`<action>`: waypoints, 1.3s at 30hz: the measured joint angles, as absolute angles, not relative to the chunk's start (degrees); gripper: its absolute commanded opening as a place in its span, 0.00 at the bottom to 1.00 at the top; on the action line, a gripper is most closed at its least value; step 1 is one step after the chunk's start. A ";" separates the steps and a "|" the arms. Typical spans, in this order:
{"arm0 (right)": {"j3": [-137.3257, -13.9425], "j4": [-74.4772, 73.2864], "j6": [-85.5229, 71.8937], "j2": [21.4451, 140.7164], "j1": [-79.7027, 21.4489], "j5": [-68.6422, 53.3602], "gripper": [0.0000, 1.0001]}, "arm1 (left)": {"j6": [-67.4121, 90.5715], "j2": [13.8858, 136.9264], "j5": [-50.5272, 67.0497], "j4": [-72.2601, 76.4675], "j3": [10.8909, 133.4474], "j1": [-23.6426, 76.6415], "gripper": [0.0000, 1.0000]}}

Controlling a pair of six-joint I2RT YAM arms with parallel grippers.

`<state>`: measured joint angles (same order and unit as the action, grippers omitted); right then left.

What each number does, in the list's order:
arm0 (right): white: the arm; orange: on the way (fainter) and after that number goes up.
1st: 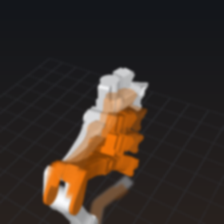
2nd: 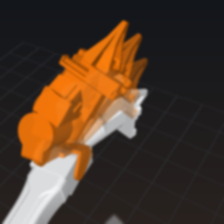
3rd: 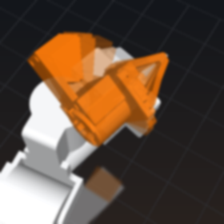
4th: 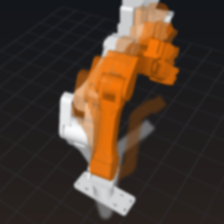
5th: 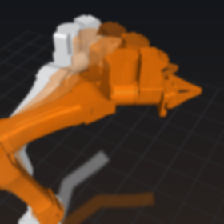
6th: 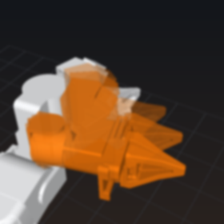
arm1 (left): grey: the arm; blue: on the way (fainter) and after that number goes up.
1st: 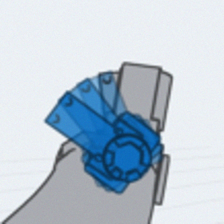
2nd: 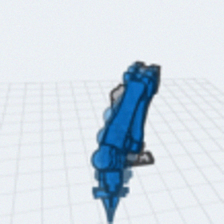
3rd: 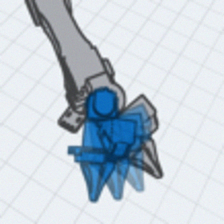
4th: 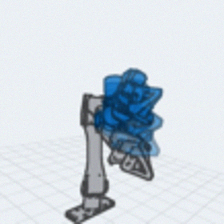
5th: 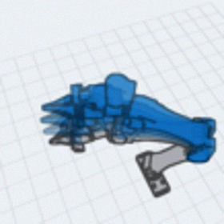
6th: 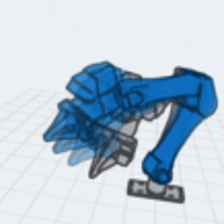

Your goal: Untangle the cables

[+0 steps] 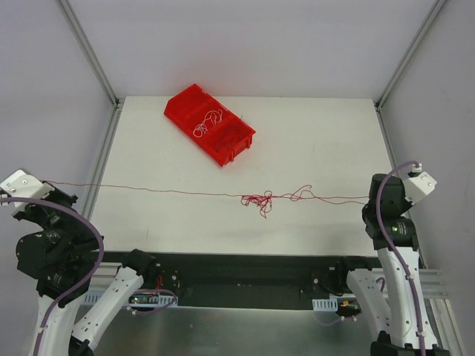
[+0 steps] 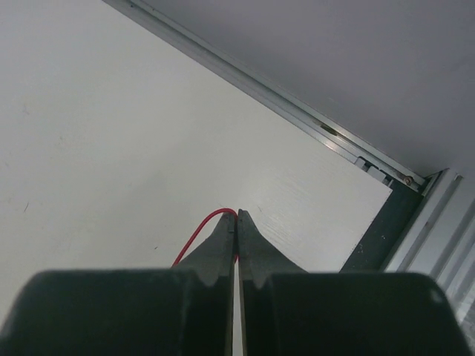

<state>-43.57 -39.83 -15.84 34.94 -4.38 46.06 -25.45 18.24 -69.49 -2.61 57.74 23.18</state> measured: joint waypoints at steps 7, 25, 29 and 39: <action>-45.06 -39.83 -15.88 37.63 6.28 39.27 0.00 | -40.75 18.24 -69.41 11.53 55.33 23.81 0.00; -56.88 -33.10 -11.38 58.67 14.48 16.69 0.08 | -25.21 27.11 -64.18 -5.98 61.91 27.05 0.00; -58.96 -31.66 -7.84 64.58 8.75 9.78 0.11 | -3.01 38.63 -50.81 -21.67 63.18 27.05 0.00; -56.25 -31.35 1.56 66.74 -9.10 11.70 0.82 | 20.73 45.01 -29.32 -36.88 52.64 27.03 0.00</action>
<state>-56.25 -31.35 1.56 66.74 -9.10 11.70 20.73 45.01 -29.32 -36.88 52.64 27.03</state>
